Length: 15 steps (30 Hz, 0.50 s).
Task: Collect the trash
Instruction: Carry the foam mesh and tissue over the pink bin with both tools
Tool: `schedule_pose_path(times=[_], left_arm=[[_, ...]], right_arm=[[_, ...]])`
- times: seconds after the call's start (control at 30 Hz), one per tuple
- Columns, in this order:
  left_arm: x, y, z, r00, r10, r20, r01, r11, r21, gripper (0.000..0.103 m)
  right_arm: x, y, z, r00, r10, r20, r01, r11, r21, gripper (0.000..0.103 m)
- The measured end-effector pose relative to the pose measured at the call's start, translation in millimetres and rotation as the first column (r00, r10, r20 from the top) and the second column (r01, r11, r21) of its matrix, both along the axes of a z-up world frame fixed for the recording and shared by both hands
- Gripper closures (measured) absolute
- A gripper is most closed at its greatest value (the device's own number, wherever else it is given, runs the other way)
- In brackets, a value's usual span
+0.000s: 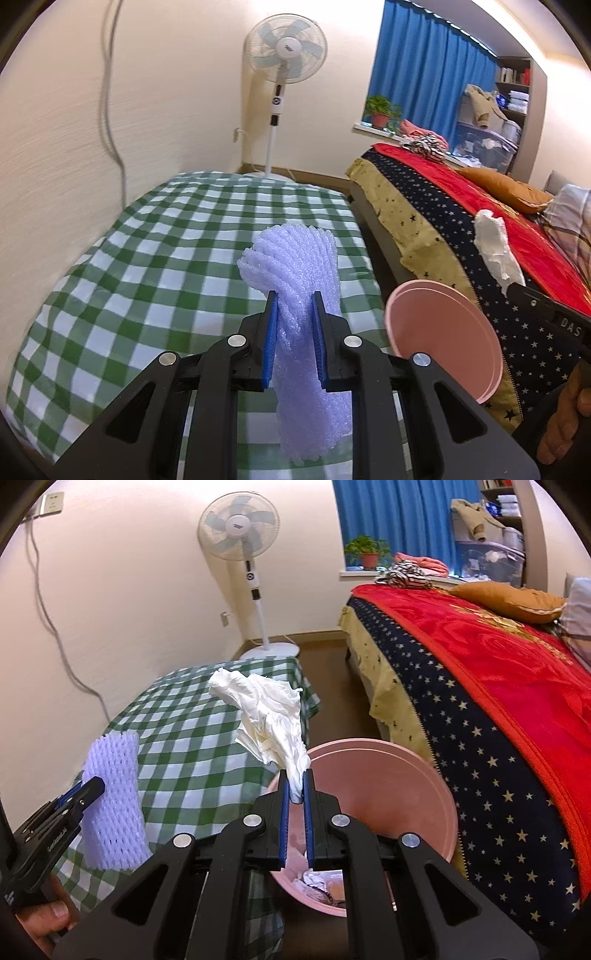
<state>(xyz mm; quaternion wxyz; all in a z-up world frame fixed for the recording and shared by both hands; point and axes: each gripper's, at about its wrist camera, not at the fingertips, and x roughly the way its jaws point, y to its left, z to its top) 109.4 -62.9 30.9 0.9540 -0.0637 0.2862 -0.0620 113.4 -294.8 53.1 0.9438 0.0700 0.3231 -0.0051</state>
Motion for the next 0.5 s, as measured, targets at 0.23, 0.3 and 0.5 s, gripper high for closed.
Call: schedule_pose_path(times=[0.23,0.3,0.5], left_arm=[[10,-30,-4,0.998,-0.062,0.005,0.062,0.998,-0.011,0.086],[14,-40,-6,0.997,-0.080,0.001,0.080,0.997,-0.014,0.086],[23,-64,-10,0.992,-0.123,-0.004,0.123,0.992,-0.022,0.086]], right_arm=[[2,-21,-5,0.997,-0.081,-0.015,0.081,0.997,0.017,0.096],[3,-25,-6,0.995,-0.095,-0.017,0.096,0.995,0.017,0.096],[6,-34,-9,0.991,-0.130,-0.027,0.130,0.991,0.016,0.096]])
